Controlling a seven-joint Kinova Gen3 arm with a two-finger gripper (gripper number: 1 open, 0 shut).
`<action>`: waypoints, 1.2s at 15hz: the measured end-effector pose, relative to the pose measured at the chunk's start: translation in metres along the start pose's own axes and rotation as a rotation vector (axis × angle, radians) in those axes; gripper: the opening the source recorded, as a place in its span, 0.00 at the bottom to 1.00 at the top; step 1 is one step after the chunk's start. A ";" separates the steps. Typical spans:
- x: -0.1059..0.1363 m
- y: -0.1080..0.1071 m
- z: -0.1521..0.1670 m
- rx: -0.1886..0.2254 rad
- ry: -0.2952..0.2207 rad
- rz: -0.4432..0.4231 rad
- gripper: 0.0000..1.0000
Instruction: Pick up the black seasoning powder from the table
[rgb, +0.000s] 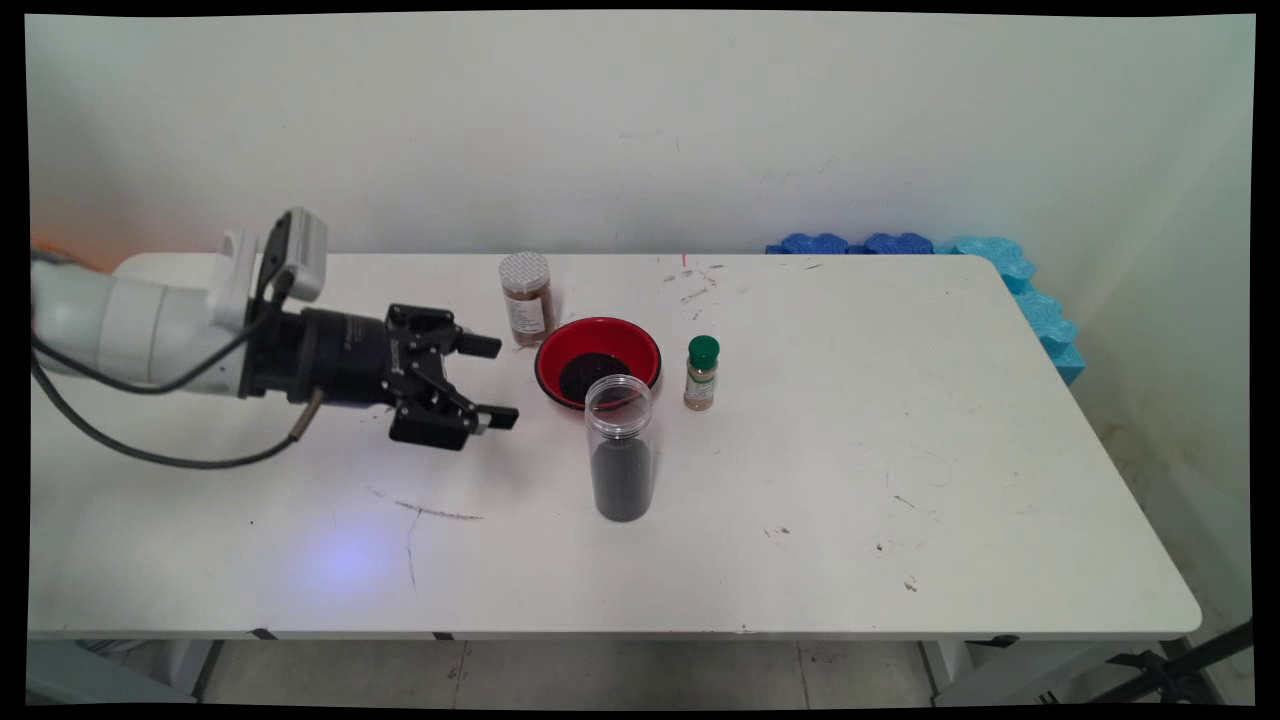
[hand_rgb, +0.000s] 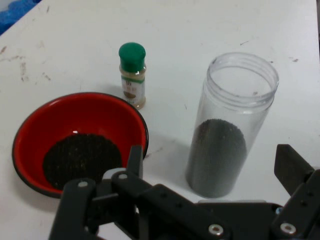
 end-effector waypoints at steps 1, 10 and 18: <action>-0.007 0.001 0.003 -0.004 0.006 -0.008 1.00; -0.052 0.007 0.030 -0.024 0.066 -0.071 1.00; -0.071 0.014 0.065 -0.032 0.158 -0.126 1.00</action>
